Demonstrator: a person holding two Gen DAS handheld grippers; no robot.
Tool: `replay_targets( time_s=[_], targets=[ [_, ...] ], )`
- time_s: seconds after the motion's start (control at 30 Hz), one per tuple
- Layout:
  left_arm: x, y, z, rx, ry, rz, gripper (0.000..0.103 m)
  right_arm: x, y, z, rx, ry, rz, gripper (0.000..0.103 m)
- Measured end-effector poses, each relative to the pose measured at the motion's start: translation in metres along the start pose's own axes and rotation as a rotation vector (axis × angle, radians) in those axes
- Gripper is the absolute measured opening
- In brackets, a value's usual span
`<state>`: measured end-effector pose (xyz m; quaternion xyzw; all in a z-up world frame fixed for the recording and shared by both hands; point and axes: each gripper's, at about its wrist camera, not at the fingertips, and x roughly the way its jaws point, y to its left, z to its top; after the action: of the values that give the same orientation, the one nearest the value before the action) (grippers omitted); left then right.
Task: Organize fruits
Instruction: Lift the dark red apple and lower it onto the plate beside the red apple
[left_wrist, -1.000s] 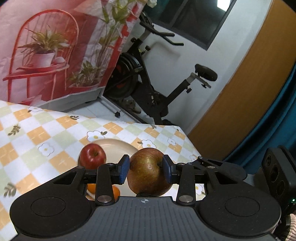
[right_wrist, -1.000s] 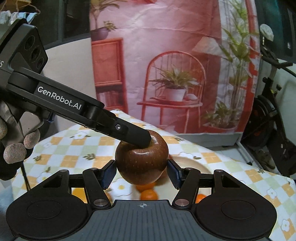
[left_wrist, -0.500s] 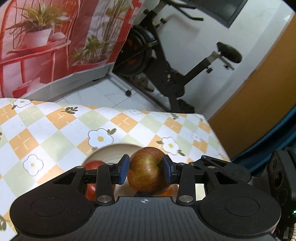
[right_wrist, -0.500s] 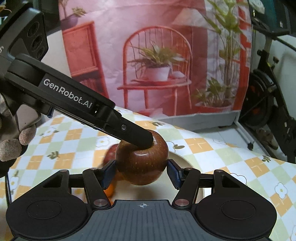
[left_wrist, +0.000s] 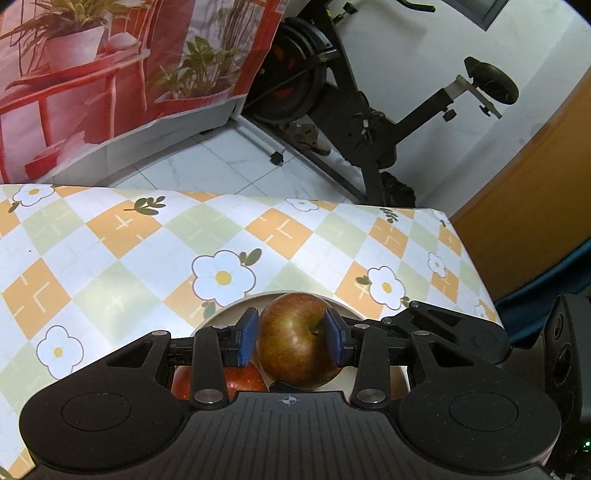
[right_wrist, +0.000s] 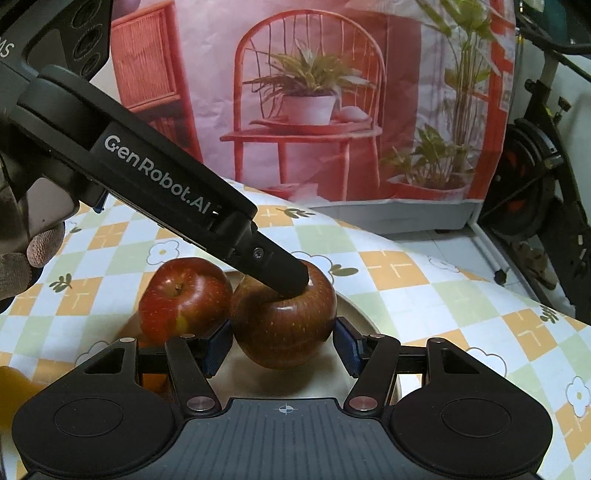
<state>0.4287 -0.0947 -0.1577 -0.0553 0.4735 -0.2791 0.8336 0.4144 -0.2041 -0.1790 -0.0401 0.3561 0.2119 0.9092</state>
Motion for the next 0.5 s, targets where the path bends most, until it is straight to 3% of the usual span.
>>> replay_targets(
  time_s=[0.5],
  targets=[
    [0.0041,0.0039,0.0022,0.008,-0.030,0.067,0.041,0.0105,0.0017,0.0004,-0.017,-0.030,-0.017,0.057]
  ],
)
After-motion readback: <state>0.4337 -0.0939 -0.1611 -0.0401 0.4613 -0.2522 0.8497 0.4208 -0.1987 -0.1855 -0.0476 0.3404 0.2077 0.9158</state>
